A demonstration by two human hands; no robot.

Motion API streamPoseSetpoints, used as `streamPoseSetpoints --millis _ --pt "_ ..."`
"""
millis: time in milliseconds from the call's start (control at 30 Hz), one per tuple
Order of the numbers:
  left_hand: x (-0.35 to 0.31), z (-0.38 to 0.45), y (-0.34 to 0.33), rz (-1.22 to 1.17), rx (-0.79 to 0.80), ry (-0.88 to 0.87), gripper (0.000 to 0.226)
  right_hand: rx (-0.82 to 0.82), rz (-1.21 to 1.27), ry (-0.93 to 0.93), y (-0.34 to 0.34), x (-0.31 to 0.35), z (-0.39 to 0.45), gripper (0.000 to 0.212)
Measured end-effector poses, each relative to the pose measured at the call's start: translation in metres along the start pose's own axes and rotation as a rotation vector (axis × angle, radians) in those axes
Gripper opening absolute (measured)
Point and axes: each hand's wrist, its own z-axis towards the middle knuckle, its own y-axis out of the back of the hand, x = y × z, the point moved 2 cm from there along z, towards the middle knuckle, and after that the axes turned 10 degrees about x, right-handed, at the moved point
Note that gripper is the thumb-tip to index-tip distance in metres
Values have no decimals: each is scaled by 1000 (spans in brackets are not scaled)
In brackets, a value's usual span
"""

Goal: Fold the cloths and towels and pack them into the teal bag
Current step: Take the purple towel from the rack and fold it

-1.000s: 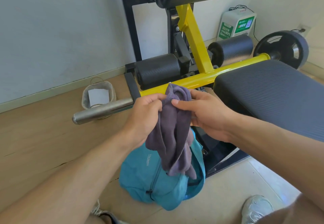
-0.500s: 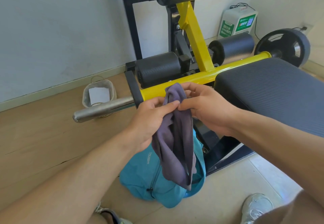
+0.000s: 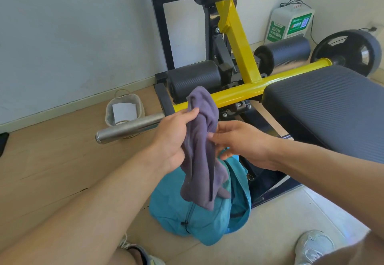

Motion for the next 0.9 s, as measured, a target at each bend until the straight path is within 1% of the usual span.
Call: streamPoseSetpoints --millis 67,133,233,333,367,433,500,567,600,667,733,767,833,900 --pt "-1 0 1 -5 26 -26 18 -103 169 46 0 3 4 26" --pt "-3 -1 1 14 39 -46 25 -218 278 70 2 3 7 27" --pt "-4 -2 -2 78 125 -49 37 -337 339 66 7 3 8 35" --pt "0 -6 -6 116 234 -17 42 -402 367 141 12 8 4 32" --pt "2 -7 -8 125 266 -4 44 -395 351 164 12 10 2 31" --pt "7 -9 -11 130 304 20 47 -312 342 185 10 14 -2 34" --pt "12 -9 -12 151 280 6 49 -197 344 193 6 17 -6 39" --pt "13 -8 -11 165 228 -33 45 -107 345 197 1 20 -9 38" --pt "13 -7 -10 158 207 -47 44 -84 345 198 0 21 -11 34" --pt "11 -5 -7 139 168 -68 43 -123 265 199 0 24 -13 28" --pt "8 -2 -5 116 117 -90 42 -200 166 175 4 22 -12 39" --pt "6 -1 -3 101 93 -94 41 -205 123 142 5 19 -11 45" --pt "5 0 -1 68 53 -85 38 -113 53 55 2 14 -10 47" --pt "5 1 2 45 23 -66 30 -13 59 -14 -2 11 -10 42"
